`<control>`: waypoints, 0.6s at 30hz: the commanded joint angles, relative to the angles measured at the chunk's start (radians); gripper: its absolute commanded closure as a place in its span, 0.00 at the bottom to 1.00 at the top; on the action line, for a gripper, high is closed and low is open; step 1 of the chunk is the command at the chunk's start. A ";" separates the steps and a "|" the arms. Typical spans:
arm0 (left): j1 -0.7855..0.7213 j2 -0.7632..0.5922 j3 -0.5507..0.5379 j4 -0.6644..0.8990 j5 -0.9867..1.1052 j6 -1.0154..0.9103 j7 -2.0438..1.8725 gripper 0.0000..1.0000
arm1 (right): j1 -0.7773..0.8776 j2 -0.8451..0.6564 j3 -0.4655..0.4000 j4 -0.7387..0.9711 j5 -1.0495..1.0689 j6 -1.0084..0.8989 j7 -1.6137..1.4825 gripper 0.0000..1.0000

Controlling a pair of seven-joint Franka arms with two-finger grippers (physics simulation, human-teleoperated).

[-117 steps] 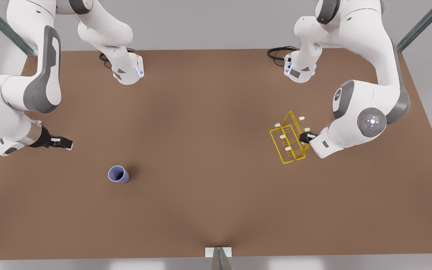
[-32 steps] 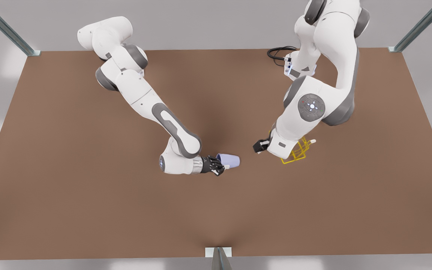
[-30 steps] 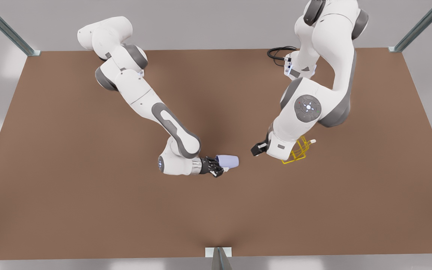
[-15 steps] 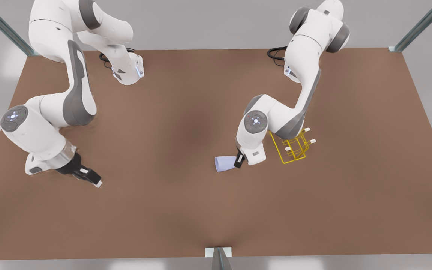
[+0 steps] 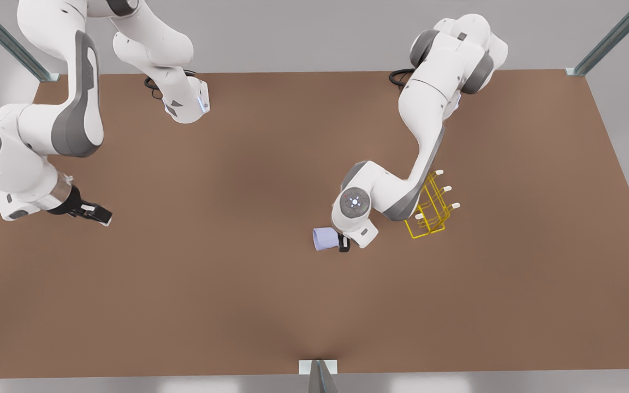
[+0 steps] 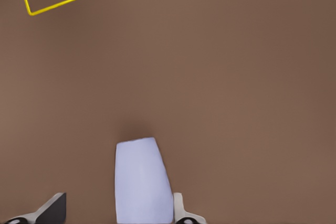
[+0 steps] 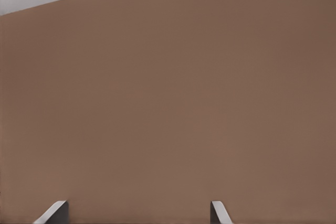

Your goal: Place the cup on the cup holder

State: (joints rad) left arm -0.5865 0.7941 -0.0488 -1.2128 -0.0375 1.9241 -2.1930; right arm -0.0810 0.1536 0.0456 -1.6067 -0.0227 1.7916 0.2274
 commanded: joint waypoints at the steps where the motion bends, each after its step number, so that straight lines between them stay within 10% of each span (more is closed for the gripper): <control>1: -0.004 0.030 0.001 0.001 0.010 0.084 -0.376 0.00 | 0.013 0.003 0.000 0.005 0.009 -0.015 -0.166 0.00; 18: -0.055 0.149 -0.002 -0.001 0.111 0.214 -0.337 0.00 | 0.010 0.008 0.002 0.007 0.007 -0.015 -0.163 0.00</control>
State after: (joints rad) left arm -0.6428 0.9413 -0.0507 -1.2141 0.0606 2.1006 -2.4108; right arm -0.0706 0.1619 0.0475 -1.6012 -0.0165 1.7776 0.1250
